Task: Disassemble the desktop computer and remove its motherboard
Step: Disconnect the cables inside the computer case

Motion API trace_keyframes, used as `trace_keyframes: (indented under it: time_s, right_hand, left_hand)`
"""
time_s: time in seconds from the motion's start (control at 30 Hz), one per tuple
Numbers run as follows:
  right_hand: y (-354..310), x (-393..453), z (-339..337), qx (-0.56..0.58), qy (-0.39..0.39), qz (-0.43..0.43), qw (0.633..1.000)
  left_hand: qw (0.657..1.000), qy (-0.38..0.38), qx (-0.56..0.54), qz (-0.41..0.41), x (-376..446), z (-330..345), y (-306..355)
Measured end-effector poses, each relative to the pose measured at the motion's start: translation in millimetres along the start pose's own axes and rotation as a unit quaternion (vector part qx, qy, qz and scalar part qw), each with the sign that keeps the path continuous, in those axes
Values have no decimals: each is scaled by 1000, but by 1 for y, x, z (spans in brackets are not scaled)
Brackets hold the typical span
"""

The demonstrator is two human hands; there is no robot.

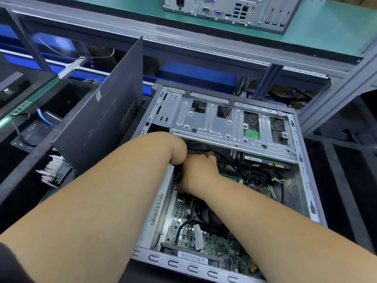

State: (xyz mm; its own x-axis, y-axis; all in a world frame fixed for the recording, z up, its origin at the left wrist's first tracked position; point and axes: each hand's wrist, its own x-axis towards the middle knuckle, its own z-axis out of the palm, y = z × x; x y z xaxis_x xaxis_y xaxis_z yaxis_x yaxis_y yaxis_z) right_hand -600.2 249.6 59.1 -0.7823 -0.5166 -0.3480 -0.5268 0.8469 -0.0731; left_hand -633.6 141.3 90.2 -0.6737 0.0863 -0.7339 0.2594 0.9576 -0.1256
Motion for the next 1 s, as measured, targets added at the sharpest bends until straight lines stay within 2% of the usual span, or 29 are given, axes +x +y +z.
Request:
trace_keyframes:
  time_s: [0.1, 0.23, 0.33, 0.53, 0.7, 0.77, 0.93, 1.0]
  right_hand:
    - [1, -1, -7, 21, -51, 24, 998]
    - [-6, -6, 5, -16, 33, -18, 999]
    - [-8, -6, 10, -36, 55, -31, 997]
    - [2, -3, -8, 28, -35, 17, 999]
    - [-8, -7, 11, -39, 62, -29, 997]
    - [-9, -6, 14, -52, 73, -37, 995]
    - [2, 0, -3, 18, -16, 23, 999]
    - [2, 0, -2, 30, -14, 21, 999]
  left_hand:
    - [1000, 2, -8, -4, -2, 0, 0]
    - [1000, 4, -16, -13, -4, -1, 1]
    - [1000, 7, -22, -17, -4, -1, 2]
    - [999, 14, -29, -18, -3, 0, 1]
    - [999, 13, -35, -25, -5, -1, 2]
    - [999, 9, -35, -26, -5, -1, 2]
    - [999, 19, -39, -28, -4, -1, 2]
    - [999, 17, -39, -24, -4, -1, 1]
